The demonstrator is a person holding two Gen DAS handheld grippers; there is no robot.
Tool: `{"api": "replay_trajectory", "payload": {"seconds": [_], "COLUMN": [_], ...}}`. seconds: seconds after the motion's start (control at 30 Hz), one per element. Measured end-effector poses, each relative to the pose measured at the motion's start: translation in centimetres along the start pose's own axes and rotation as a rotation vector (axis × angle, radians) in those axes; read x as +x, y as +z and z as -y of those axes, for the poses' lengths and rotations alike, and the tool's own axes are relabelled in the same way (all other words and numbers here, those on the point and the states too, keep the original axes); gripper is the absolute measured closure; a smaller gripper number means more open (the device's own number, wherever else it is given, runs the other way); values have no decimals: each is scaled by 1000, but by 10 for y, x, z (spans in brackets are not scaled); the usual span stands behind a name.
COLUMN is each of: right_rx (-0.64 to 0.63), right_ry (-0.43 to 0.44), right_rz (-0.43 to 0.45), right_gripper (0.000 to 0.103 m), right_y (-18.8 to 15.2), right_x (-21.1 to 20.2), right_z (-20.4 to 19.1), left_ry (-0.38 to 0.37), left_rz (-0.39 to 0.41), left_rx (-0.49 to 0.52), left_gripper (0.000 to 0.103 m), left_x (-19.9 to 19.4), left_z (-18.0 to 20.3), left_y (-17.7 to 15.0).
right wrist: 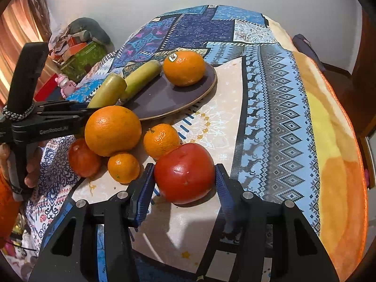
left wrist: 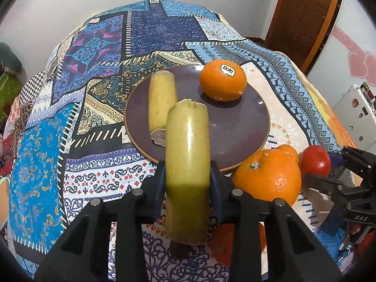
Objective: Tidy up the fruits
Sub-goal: 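Lower the tomato in right tool onto the plate while left tool sets the cob beside the first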
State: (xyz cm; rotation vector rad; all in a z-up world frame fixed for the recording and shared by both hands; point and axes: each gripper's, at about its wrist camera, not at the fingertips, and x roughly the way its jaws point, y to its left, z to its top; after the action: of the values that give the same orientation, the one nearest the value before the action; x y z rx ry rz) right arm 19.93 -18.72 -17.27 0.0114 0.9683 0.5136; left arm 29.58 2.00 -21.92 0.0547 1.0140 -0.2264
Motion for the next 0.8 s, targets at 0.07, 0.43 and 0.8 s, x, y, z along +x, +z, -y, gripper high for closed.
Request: {"api": "replay_trajectory", "payload": {"seconds": [0.07,0.43,0.8], "right_rx": [2,-15,-34], "right_ry": [0,7,19], "right_rz": [9,80,84], "right_gripper": [56,56,56], "right_y": [3,38,69], "right_x": [-2,-1,25], "right_z": [1,-3,-7], "left_ry": [-3,-19,-47], "left_rz": [-1,69,69], "left_rx": [0,-25,-40], "left_gripper": [68,69,69], "left_x": [-1,-26,-5], "left_z": [0,-3,2], "left_y": [0,19,61]}}
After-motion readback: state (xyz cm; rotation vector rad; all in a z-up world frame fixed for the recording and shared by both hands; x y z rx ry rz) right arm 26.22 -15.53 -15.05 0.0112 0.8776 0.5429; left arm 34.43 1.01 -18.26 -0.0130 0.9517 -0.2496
